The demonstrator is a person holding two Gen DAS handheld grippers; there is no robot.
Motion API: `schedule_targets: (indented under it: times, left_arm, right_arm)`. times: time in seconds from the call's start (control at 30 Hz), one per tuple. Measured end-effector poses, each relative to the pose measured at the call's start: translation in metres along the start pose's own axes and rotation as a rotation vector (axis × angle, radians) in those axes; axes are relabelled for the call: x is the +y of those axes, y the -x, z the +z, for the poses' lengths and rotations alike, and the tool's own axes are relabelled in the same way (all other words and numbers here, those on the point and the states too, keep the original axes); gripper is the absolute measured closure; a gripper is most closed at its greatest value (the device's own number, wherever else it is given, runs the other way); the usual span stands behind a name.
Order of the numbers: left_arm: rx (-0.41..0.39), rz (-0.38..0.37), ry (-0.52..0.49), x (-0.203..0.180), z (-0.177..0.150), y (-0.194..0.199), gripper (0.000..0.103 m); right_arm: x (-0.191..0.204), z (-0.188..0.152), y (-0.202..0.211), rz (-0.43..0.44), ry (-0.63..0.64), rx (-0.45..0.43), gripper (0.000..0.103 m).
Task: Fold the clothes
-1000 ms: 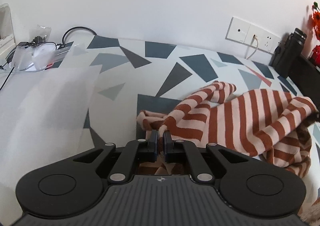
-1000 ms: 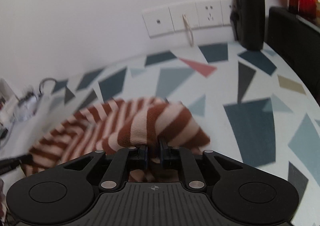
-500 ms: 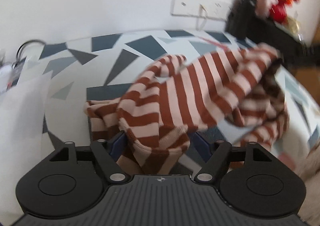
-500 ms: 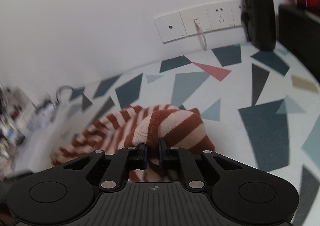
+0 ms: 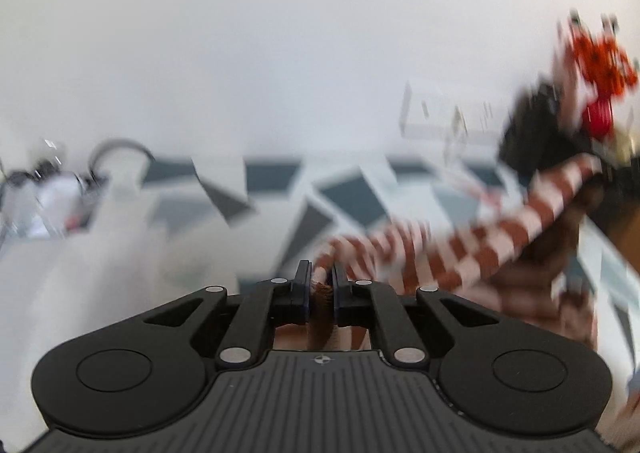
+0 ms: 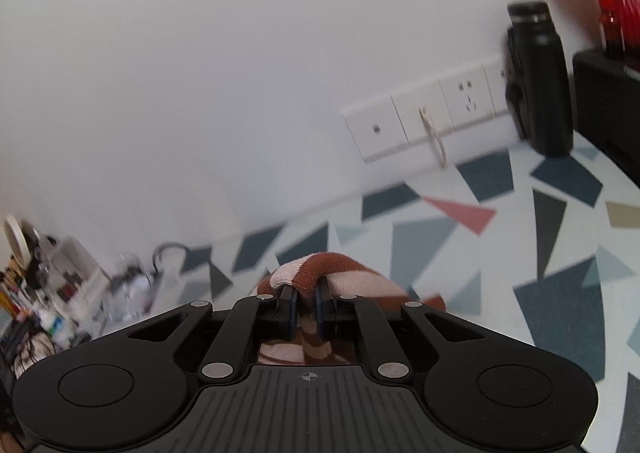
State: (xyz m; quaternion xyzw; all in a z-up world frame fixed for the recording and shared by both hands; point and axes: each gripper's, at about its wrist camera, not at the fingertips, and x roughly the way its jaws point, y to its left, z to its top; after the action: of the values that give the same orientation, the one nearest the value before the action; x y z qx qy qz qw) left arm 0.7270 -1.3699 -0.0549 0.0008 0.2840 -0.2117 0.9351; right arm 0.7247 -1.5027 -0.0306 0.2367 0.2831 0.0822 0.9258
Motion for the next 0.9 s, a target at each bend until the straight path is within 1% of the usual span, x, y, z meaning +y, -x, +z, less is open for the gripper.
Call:
schedule_targets:
  times: [0.07, 0.13, 0.2, 0.3, 0.37, 0.4, 0.43, 0.47, 0.53, 0.57, 0.6, 0.67, 0.73, 0.83, 0.87, 0.9]
  left_arm:
    - [-0.041, 0.010, 0.007, 0.003, 0.011, 0.007, 0.093]
    - [-0.059, 0.024, 0.005, 0.005, 0.017, 0.007, 0.093]
    - [-0.039, 0.037, 0.016, 0.007, 0.013, 0.005, 0.093]
    - [0.006, 0.057, 0.033, 0.013, 0.000, 0.000, 0.093]
    - [0.043, 0.082, 0.045, 0.020, -0.014, -0.004, 0.093]
    - [0.060, 0.095, 0.060, 0.025, -0.021, -0.006, 0.093]
    - [0.079, 0.114, 0.084, 0.033, -0.027, -0.007, 0.094]
    - [0.097, 0.134, 0.108, 0.040, -0.033, -0.008, 0.094]
    - [0.119, 0.180, 0.148, 0.055, -0.041, -0.009, 0.094]
    - [0.123, 0.201, 0.147, 0.060, -0.044, -0.009, 0.094]
    - [0.125, 0.222, 0.137, 0.064, -0.047, -0.010, 0.094]
    - [0.129, 0.252, 0.109, 0.067, -0.052, -0.010, 0.094]
    - [0.144, 0.268, 0.105, 0.070, -0.057, -0.012, 0.094]
    - [0.180, 0.263, 0.112, 0.070, -0.064, -0.016, 0.094]
    - [0.192, 0.255, 0.098, 0.067, -0.065, -0.017, 0.094]
    - [0.204, 0.244, 0.079, 0.062, -0.066, -0.018, 0.093]
  right_arm:
    - [0.002, 0.003, 0.002, 0.006, 0.002, -0.010, 0.095]
    - [0.003, 0.003, 0.003, 0.010, 0.008, -0.010, 0.095]
    - [0.004, 0.000, 0.000, 0.014, 0.021, 0.006, 0.095]
    - [0.005, -0.011, -0.007, 0.025, 0.059, 0.073, 0.095]
    - [0.004, -0.024, -0.015, 0.029, 0.096, 0.156, 0.091]
    - [0.004, -0.031, -0.019, 0.032, 0.114, 0.197, 0.087]
    - [0.003, -0.038, -0.021, 0.019, 0.132, 0.225, 0.079]
    - [0.002, -0.045, -0.024, 0.007, 0.151, 0.253, 0.076]
    - [-0.004, -0.055, -0.025, -0.021, 0.161, 0.281, 0.067]
    - [-0.007, -0.060, -0.026, -0.034, 0.167, 0.295, 0.064]
    - [-0.010, -0.065, -0.026, -0.048, 0.172, 0.309, 0.059]
    - [-0.018, -0.070, -0.029, -0.079, 0.151, 0.330, 0.058]
    - [-0.026, -0.075, -0.031, -0.110, 0.130, 0.350, 0.058]
    - [-0.035, -0.077, -0.033, -0.135, 0.092, 0.352, 0.056]
    - [-0.037, -0.077, -0.033, -0.142, 0.078, 0.350, 0.055]
    - [-0.040, -0.077, -0.033, -0.150, 0.064, 0.349, 0.051]
